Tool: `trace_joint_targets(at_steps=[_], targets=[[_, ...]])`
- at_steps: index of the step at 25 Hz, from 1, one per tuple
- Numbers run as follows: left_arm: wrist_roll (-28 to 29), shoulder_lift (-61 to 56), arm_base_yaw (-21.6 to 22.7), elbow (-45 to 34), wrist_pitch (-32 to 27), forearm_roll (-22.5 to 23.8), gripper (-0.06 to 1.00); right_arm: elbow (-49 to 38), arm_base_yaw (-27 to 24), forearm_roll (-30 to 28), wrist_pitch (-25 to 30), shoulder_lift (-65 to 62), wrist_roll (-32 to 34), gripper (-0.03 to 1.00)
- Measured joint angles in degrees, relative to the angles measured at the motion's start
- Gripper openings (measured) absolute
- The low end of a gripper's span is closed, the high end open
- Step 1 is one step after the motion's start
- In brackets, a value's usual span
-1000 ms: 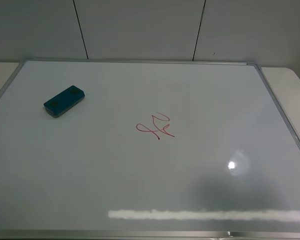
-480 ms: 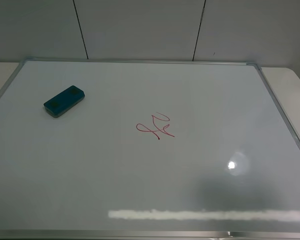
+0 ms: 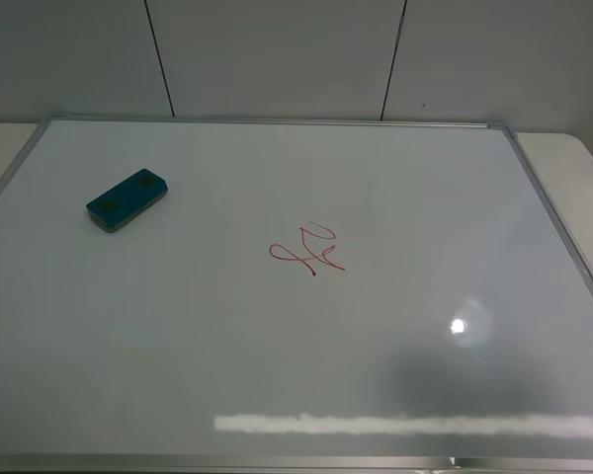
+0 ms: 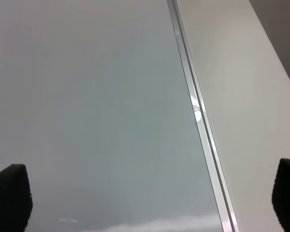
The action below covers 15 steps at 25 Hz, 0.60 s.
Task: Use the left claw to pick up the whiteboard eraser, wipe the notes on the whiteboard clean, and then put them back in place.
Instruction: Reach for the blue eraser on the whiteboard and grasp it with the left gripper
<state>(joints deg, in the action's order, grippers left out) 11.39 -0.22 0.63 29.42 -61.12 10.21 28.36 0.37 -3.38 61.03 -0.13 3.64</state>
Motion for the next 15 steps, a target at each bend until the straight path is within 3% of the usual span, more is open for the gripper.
trace_joint_targets(at_steps=[15], targets=[[-0.39, 0.00, 0.00, 0.00, 0.00, -0.87, 0.99, 0.00, 0.00, 0.00, 0.00, 0.00, 0.00, 0.99]])
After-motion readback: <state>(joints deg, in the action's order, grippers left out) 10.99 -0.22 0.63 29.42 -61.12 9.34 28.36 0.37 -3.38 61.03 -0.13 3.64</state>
